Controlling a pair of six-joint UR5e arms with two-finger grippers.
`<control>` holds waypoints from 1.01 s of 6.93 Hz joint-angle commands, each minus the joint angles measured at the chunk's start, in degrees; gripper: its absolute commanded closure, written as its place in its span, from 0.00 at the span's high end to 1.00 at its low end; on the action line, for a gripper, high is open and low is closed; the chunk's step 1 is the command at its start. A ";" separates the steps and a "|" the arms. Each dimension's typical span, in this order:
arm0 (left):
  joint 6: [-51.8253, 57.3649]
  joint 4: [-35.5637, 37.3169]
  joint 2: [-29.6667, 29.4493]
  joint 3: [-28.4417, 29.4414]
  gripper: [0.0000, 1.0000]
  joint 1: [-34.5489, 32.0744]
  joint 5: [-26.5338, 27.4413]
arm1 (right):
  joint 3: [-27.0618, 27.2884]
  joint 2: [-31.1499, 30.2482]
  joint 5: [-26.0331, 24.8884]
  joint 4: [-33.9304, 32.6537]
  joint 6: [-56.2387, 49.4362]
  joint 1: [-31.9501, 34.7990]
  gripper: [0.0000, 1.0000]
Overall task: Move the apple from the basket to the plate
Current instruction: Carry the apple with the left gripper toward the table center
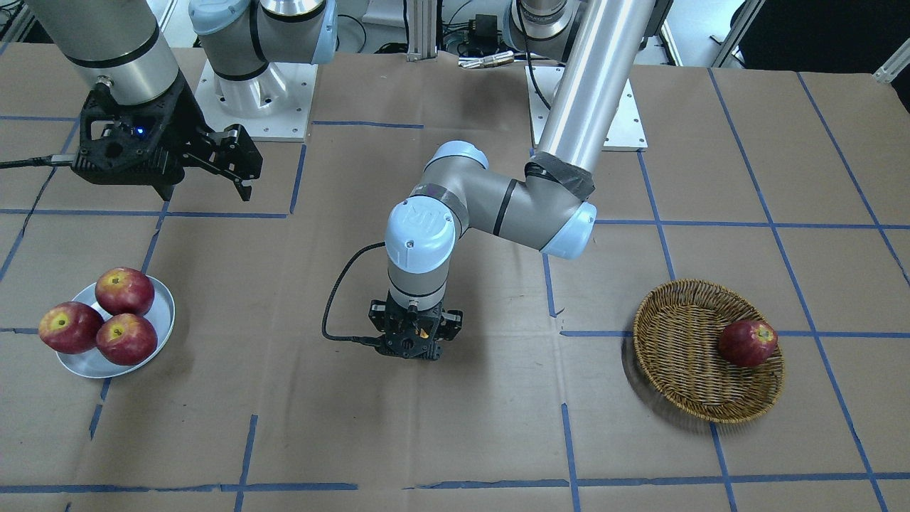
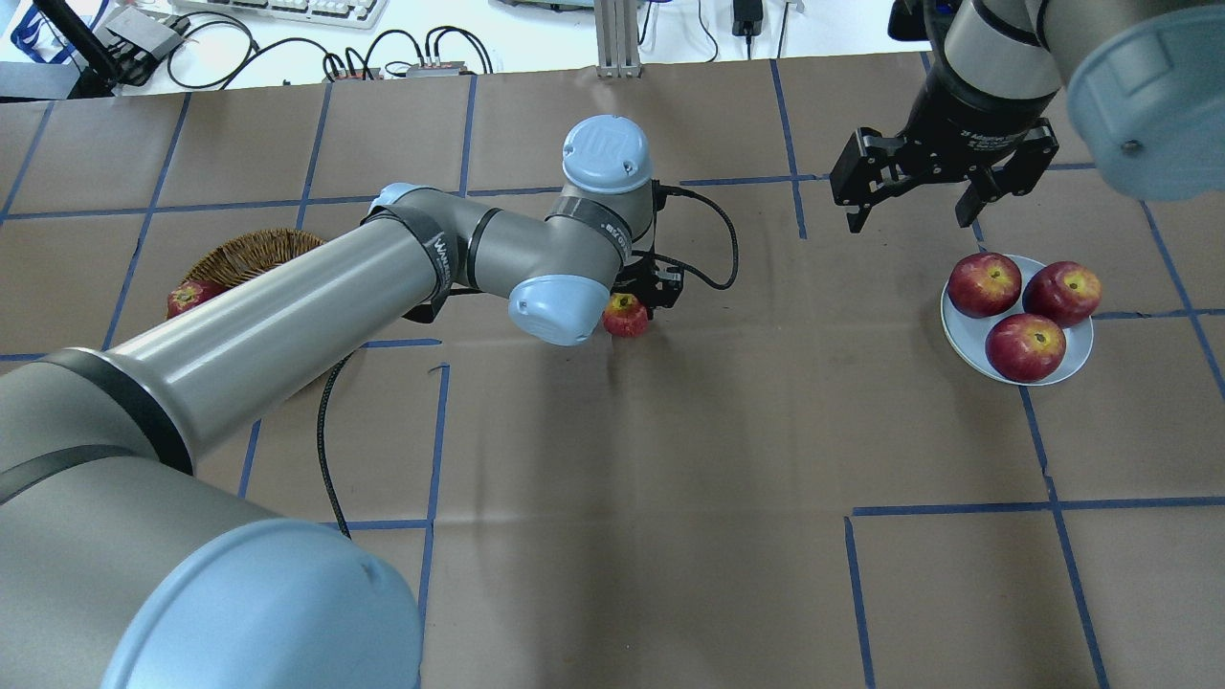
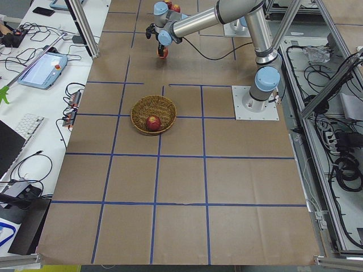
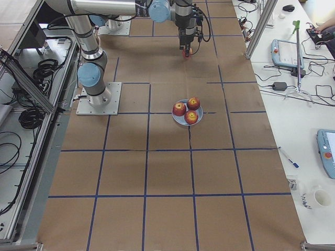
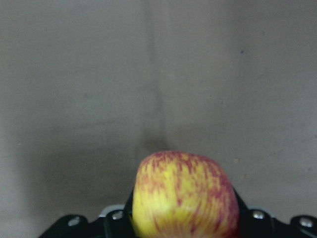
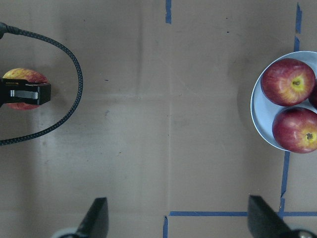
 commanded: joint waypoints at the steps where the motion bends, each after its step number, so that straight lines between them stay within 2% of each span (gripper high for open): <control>1: 0.00 0.05 0.00 0.02 0.99 -0.09 0.05 | 0.09 0.00 0.00 0.00 0.00 -0.03 1.00; 3: 0.09 -1.08 2.45 0.37 0.99 0.09 -0.30 | 0.09 -0.09 0.00 0.00 0.00 0.06 1.00; 4: 0.70 -4.14 5.25 0.64 0.99 0.52 -0.22 | 0.09 0.00 0.00 0.00 0.00 -0.03 1.00; 5: 1.92 -9.65 9.89 0.64 0.99 1.66 -0.13 | 0.09 0.00 0.08 0.00 0.00 0.06 1.00; 7: 11.64 -22.56 19.29 0.55 0.99 7.26 0.22 | 0.26 0.00 0.00 -0.09 0.00 0.24 1.00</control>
